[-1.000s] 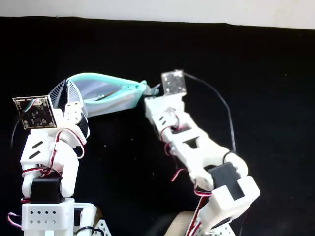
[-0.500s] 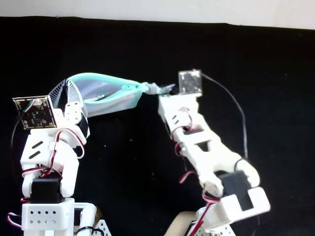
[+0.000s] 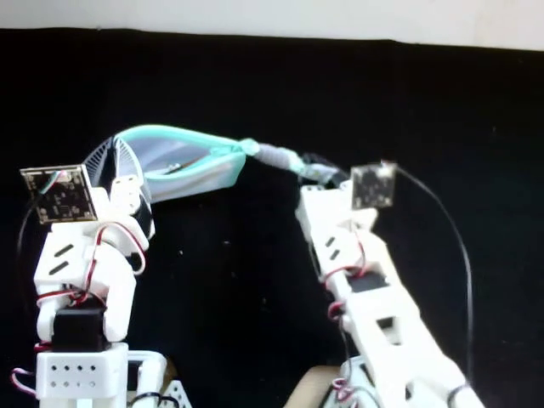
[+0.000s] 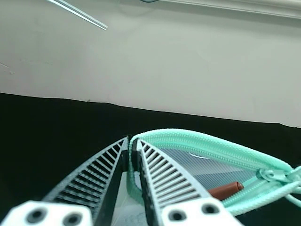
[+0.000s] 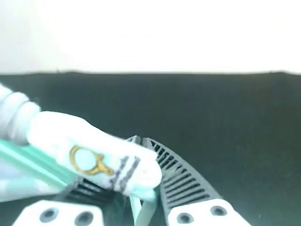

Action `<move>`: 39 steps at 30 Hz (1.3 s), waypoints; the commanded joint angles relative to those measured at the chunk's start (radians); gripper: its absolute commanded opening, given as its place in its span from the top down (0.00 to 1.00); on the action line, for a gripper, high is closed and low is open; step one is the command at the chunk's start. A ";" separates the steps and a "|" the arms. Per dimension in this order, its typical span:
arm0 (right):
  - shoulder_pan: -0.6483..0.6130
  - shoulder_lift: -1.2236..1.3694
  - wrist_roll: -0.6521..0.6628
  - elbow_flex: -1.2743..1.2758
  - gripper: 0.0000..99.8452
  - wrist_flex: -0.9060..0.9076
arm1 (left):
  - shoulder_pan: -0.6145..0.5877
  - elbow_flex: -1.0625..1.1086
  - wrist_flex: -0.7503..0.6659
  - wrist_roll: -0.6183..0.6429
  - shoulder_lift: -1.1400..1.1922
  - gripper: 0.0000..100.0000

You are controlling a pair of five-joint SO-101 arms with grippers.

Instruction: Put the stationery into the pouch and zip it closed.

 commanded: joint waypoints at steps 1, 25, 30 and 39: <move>0.044 -0.116 0.089 0.012 1.00 -0.021 | 0.027 0.024 0.046 0.012 0.087 0.99; 0.134 -0.239 -0.244 -0.707 1.00 1.093 | 0.028 0.024 0.046 0.012 0.079 0.99; 0.134 -0.240 -0.245 -0.734 1.00 1.107 | 0.028 0.024 0.046 0.012 0.079 0.99; 0.134 -0.240 -0.245 -1.026 1.00 1.340 | 0.028 0.024 0.046 0.012 0.079 0.99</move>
